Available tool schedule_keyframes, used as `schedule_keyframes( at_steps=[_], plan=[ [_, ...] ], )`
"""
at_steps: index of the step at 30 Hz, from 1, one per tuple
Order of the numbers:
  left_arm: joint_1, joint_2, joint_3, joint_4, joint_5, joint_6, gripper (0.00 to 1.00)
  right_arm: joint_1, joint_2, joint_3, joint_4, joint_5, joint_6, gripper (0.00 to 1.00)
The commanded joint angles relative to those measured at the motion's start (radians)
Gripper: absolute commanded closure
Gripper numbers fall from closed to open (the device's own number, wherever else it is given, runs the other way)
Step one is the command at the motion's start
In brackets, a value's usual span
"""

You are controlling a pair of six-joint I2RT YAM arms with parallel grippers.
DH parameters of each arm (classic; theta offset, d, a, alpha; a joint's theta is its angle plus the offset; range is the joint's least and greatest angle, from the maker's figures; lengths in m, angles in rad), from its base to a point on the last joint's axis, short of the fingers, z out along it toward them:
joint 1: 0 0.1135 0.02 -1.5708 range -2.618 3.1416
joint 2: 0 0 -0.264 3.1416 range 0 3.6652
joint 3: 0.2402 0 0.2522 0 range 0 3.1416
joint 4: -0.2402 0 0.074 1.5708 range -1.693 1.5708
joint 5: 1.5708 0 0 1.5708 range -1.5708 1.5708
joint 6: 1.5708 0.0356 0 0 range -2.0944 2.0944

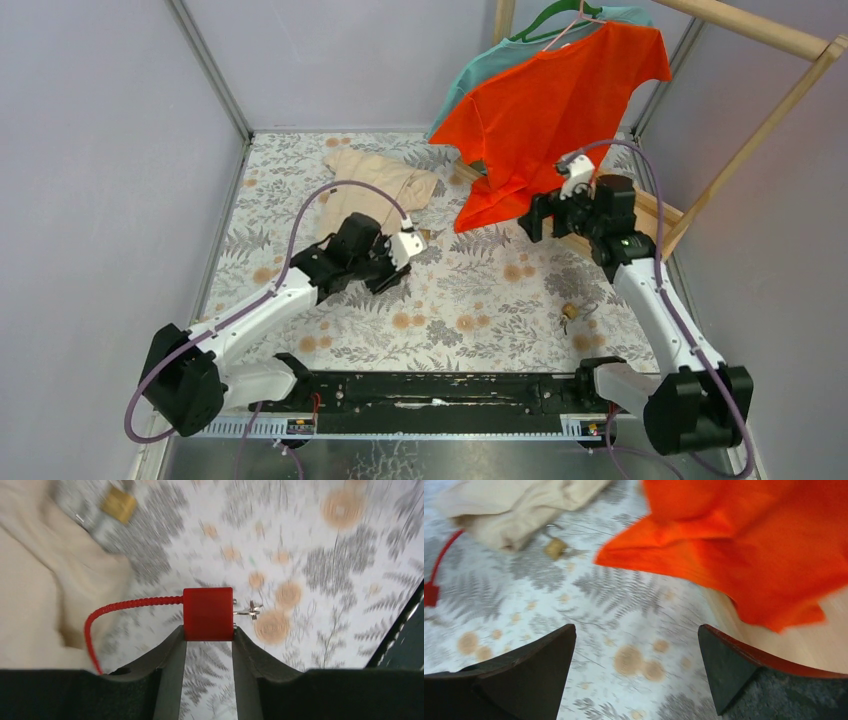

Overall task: Lock with the key
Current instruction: Pick up the lock from the center of the board.

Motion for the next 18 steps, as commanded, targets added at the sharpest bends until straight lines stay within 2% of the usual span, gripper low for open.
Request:
schedule_keyframes(
  at_steps=[1, 6, 11, 18],
  plan=[
    [-0.014, 0.015, 0.148, 0.102, 0.007, -0.080, 1.00, 0.135, 0.100, 0.141, 0.006, -0.147, 0.047, 0.01],
    [-0.032, 0.062, 0.257, 0.169, -0.051, -0.149, 1.00, 0.228, 0.225, 0.172, 0.176, -0.346, 0.308, 0.01],
    [-0.059, 0.073, 0.282, 0.215, -0.099, -0.190, 1.00, 0.320, 0.314, 0.171, 0.374, -0.405, 0.538, 0.01],
    [-0.085, 0.041, 0.255, 0.247, -0.119, -0.202, 1.00, 0.378, 0.398, 0.126, 0.580, -0.469, 0.737, 0.14]
  ],
)
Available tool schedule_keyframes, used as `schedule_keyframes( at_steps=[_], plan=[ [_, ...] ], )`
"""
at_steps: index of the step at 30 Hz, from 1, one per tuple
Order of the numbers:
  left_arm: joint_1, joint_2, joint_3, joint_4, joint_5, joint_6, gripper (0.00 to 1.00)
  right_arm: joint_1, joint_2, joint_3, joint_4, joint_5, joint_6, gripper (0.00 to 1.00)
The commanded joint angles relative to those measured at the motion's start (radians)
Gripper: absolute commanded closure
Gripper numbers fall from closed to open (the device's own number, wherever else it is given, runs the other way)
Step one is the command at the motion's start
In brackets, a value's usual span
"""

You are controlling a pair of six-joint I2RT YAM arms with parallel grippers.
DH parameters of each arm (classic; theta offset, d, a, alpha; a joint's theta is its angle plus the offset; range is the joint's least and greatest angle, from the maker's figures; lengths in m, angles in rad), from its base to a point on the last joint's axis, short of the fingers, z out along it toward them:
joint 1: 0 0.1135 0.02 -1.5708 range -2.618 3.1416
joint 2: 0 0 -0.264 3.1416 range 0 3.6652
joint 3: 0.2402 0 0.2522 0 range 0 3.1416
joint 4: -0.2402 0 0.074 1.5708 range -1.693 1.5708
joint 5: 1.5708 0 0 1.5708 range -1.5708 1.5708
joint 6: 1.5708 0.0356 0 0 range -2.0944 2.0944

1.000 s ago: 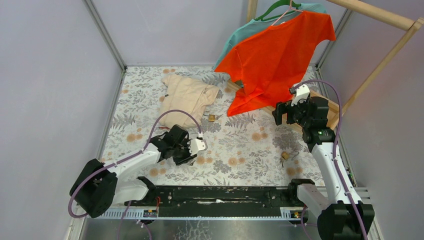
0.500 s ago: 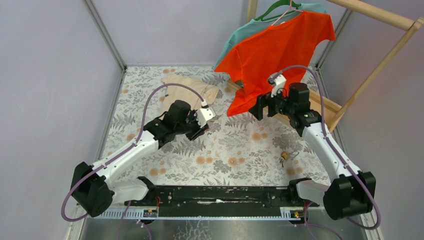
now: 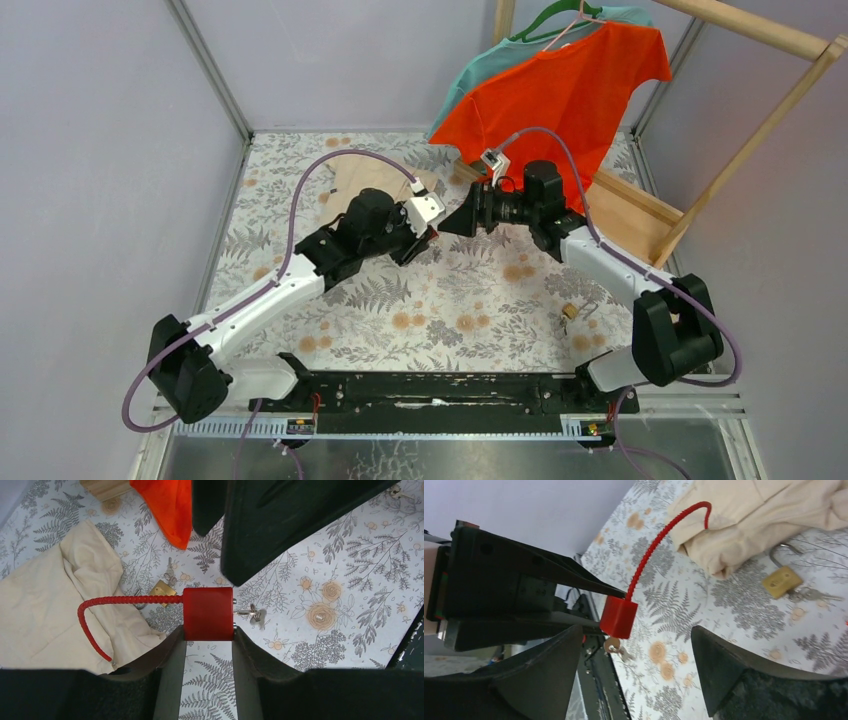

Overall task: Lock with the key
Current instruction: Pick up the lock from the center of the board, then lock the lock.

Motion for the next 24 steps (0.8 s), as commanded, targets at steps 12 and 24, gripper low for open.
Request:
schedule_keyframes(
  at_steps=[12, 24],
  plan=[
    [-0.012, -0.034, -0.017, 0.124, -0.042, -0.018, 1.00, 0.091, 0.128, -0.014, 0.336, -0.137, 0.268, 0.41],
    [-0.014, -0.042, -0.036, 0.131, -0.055, -0.017, 0.97, 0.095, 0.126, 0.013, 0.261, -0.148, 0.185, 0.91]
  ],
)
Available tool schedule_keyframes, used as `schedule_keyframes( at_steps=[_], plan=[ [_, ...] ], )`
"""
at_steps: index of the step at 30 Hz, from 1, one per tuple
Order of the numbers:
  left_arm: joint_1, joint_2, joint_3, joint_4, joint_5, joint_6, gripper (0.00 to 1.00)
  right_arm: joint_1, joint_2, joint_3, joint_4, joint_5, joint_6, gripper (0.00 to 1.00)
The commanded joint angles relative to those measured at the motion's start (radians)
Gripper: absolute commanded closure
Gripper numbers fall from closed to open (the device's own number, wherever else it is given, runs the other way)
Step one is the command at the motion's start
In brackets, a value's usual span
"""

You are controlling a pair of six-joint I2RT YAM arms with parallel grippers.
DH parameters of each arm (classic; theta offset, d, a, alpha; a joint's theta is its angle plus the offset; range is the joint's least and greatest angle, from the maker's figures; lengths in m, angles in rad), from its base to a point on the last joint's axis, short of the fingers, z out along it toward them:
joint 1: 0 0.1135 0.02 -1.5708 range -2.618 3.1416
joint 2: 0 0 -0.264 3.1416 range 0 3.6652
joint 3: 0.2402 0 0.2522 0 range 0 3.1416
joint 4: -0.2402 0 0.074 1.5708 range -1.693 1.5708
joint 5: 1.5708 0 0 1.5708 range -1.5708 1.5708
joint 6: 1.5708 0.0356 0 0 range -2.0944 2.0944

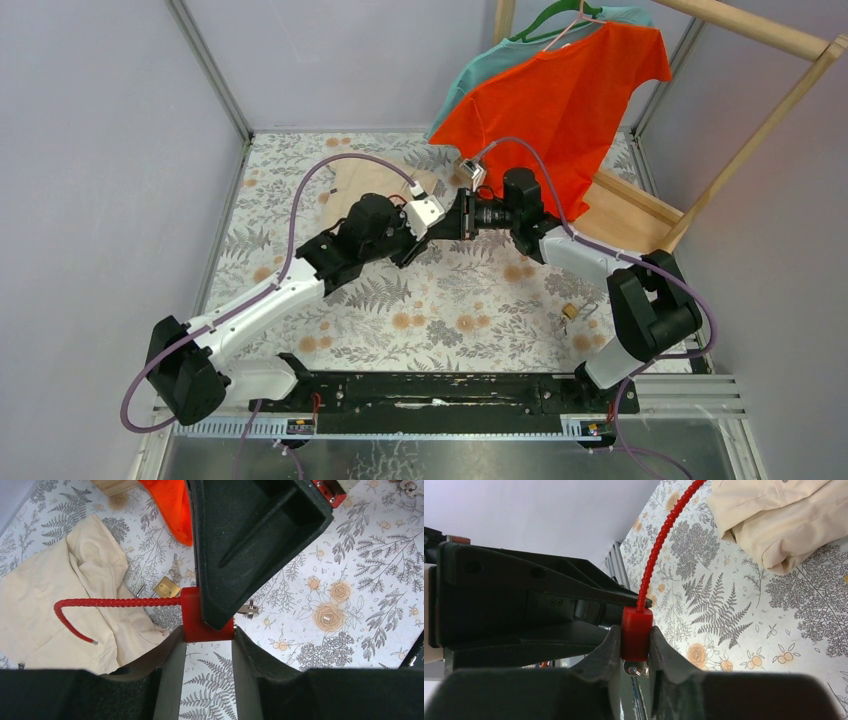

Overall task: Lock with the key
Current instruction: Lock the lock.

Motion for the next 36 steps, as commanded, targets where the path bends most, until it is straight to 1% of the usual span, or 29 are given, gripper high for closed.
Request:
schedule_keyframes(
  at_steps=[1, 2, 4, 8, 9, 11, 13, 14, 16, 18, 20, 24, 26, 30, 32, 36],
  plan=[
    [-0.006, -0.028, -0.006, 0.096, -0.016, -0.005, 0.95, 0.011, -0.040, 0.035, -0.041, -0.038, -0.118, 0.96],
    [-0.005, -0.031, -0.009, 0.096, -0.011, -0.005, 0.92, 0.010, -0.053, 0.039, -0.073, -0.023, -0.159, 1.00],
    [-0.004, -0.039, -0.011, 0.087, 0.003, 0.000, 0.81, 0.006, -0.080, 0.048, -0.152, -0.002, -0.250, 1.00],
    [-0.003, -0.074, -0.017, 0.042, 0.038, 0.035, 0.30, -0.009, -0.137, 0.074, -0.314, 0.010, -0.455, 1.00],
    [-0.002, -0.085, -0.020, 0.031, 0.045, 0.047, 0.21, -0.011, -0.150, 0.091, -0.363, 0.008, -0.519, 1.00],
    [0.002, -0.101, -0.019, 0.001, 0.060, 0.077, 0.09, -0.010, -0.174, 0.128, -0.493, 0.010, -0.676, 1.00],
    [0.008, -0.116, -0.010, -0.046, 0.081, 0.110, 0.02, -0.010, -0.208, 0.155, -0.626, 0.013, -0.843, 1.00],
    [0.009, -0.124, 0.000, -0.074, 0.089, 0.131, 0.00, -0.011, -0.224, 0.164, -0.674, 0.025, -0.903, 1.00],
    [0.014, -0.138, 0.030, -0.144, 0.100, 0.176, 0.00, -0.010, -0.261, 0.166, -0.751, 0.045, -1.000, 1.00],
    [0.015, -0.148, 0.077, -0.229, 0.093, 0.217, 0.00, -0.013, -0.304, 0.152, -0.789, 0.061, -1.058, 1.00],
    [0.014, -0.154, 0.131, -0.326, 0.073, 0.255, 0.00, -0.032, -0.350, 0.119, -0.784, 0.052, -1.077, 1.00],
    [0.015, -0.157, 0.229, -0.468, 0.017, 0.284, 0.00, -0.106, -0.426, 0.043, -0.737, -0.062, -1.069, 1.00],
    [0.018, -0.157, 0.262, -0.509, 0.008, 0.281, 0.00, -0.124, -0.456, 0.029, -0.743, -0.112, -1.076, 1.00],
    [0.038, -0.156, 0.293, -0.528, 0.035, 0.281, 0.00, -0.133, -0.518, -0.002, -0.743, -0.164, -1.080, 1.00],
    [0.047, -0.147, 0.307, -0.543, 0.049, 0.291, 0.02, -0.139, -0.541, -0.005, -0.767, -0.180, -1.096, 1.00],
    [0.047, -0.122, 0.333, -0.589, 0.062, 0.313, 0.08, -0.142, -0.592, -0.001, -0.870, -0.201, -1.184, 1.00]
  ],
)
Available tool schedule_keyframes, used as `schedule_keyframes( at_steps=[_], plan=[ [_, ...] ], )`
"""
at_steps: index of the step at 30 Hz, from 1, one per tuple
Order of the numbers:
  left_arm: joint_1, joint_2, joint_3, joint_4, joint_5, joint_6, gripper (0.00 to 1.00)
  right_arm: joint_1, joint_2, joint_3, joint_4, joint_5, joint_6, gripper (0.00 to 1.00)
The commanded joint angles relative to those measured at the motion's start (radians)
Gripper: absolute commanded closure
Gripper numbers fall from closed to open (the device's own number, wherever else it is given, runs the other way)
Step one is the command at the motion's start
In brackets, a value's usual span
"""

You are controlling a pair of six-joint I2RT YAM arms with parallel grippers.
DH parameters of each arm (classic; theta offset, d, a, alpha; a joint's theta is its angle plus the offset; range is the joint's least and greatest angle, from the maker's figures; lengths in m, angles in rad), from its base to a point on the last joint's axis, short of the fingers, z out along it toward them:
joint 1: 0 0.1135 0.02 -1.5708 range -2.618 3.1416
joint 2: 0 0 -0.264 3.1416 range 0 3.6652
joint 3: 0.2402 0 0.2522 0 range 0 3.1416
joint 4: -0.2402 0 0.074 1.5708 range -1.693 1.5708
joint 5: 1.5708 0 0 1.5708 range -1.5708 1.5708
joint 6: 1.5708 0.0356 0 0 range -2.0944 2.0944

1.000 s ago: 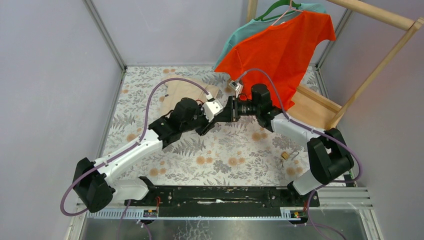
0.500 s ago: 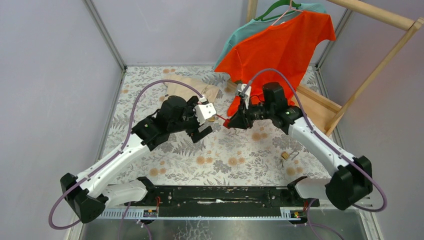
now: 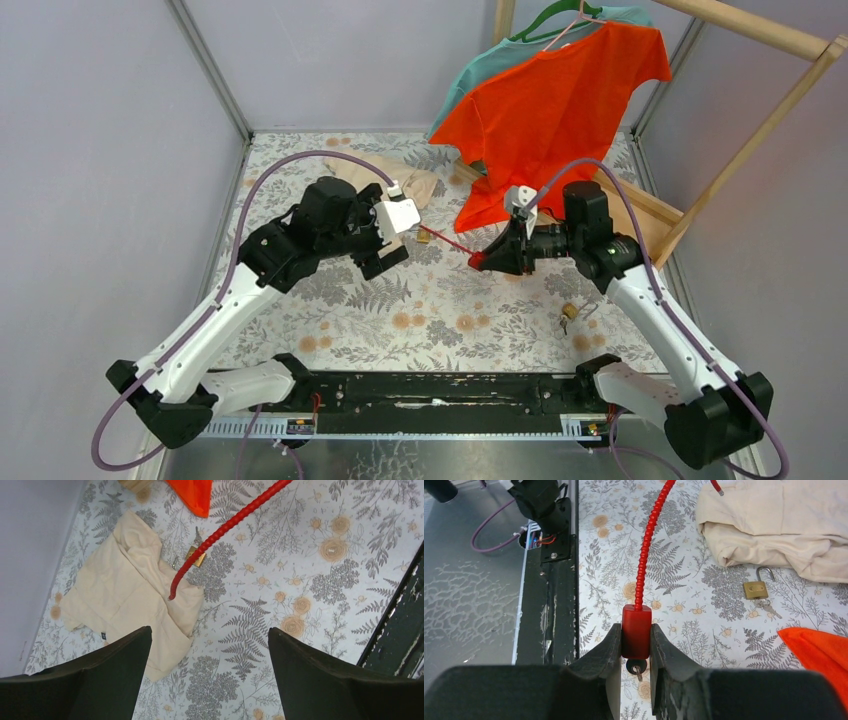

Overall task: Lock with the key
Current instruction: Lock the lock.

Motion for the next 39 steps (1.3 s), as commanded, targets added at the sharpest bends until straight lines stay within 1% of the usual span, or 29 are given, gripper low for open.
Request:
schedule_keyframes(
  at_steps=[1, 7, 12, 20, 23, 25, 26, 28, 31, 37, 39],
  plan=[
    [0.009, 0.028, 0.049, -0.077, 0.018, 0.036, 0.09, -0.013, -0.080, 0.006, -0.077, -0.077, -0.109, 1.00],
    [0.021, 0.050, 0.048, -0.100, 0.022, 0.110, 0.16, -0.055, -0.140, -0.019, -0.146, -0.121, -0.180, 1.00],
    [0.025, 0.094, 0.081, -0.119, 0.039, 0.149, 0.24, -0.064, -0.143, -0.020, -0.192, -0.166, -0.229, 1.00],
    [0.027, 0.156, 0.104, -0.127, 0.113, 0.187, 0.26, -0.064, -0.133, -0.006, -0.232, -0.227, -0.251, 1.00],
    [0.027, 0.170, 0.103, -0.127, 0.134, 0.193, 0.32, -0.064, -0.129, -0.005, -0.235, -0.231, -0.253, 1.00],
    [0.029, 0.176, 0.102, -0.127, 0.139, 0.197, 0.40, -0.065, -0.127, -0.006, -0.235, -0.228, -0.256, 1.00],
    [0.029, 0.179, 0.101, -0.127, 0.140, 0.200, 0.46, -0.065, -0.126, -0.005, -0.235, -0.227, -0.256, 1.00],
    [0.033, 0.177, 0.096, -0.127, 0.138, 0.205, 0.52, -0.064, -0.124, -0.005, -0.234, -0.225, -0.255, 1.00],
    [0.037, 0.173, 0.088, -0.128, 0.136, 0.209, 0.56, -0.064, -0.121, -0.007, -0.231, -0.218, -0.256, 1.00],
    [0.043, 0.163, 0.076, -0.128, 0.133, 0.212, 0.57, -0.064, -0.113, -0.012, -0.219, -0.217, -0.246, 1.00],
    [0.043, 0.164, 0.075, -0.128, 0.142, 0.211, 0.62, -0.064, -0.113, -0.013, -0.215, -0.217, -0.242, 1.00]
  ],
)
